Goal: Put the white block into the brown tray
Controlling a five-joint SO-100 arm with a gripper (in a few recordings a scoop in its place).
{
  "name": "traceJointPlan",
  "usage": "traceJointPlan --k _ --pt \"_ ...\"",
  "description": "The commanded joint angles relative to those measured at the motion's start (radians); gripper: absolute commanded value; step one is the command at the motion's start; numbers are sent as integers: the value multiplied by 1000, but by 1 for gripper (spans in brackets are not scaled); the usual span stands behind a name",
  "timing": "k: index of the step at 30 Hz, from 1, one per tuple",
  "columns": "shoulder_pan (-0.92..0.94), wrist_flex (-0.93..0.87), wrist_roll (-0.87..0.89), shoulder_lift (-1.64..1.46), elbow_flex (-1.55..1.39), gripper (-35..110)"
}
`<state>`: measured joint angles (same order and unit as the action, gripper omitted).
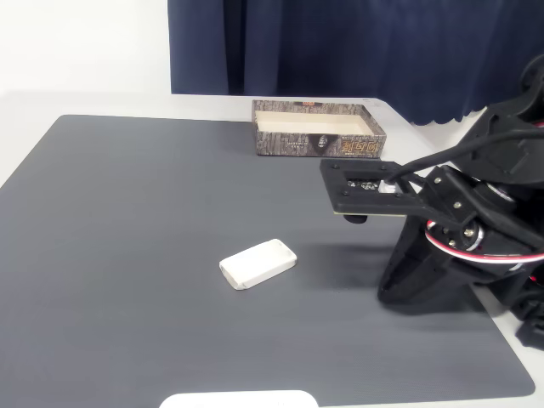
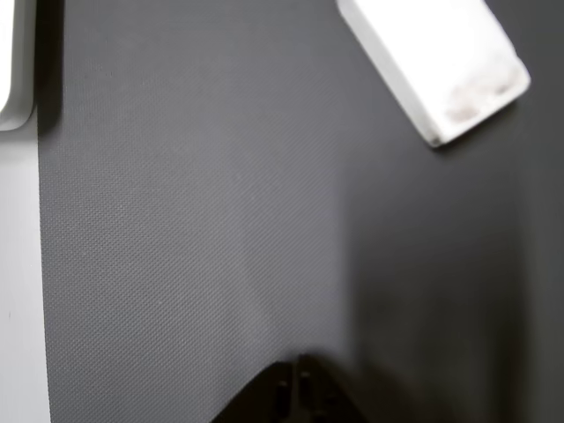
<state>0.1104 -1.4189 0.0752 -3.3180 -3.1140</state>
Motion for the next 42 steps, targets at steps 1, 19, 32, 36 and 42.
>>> traceJointPlan --k 1,19,32,36,42 --pt "-6 -78 28 5 0 1" --pt "-2 -64 35 32 37 0" --pt "84 -6 -72 457 344 0" --pt "114 -2 -103 606 446 0" --pt "167 94 -137 730 520 0"
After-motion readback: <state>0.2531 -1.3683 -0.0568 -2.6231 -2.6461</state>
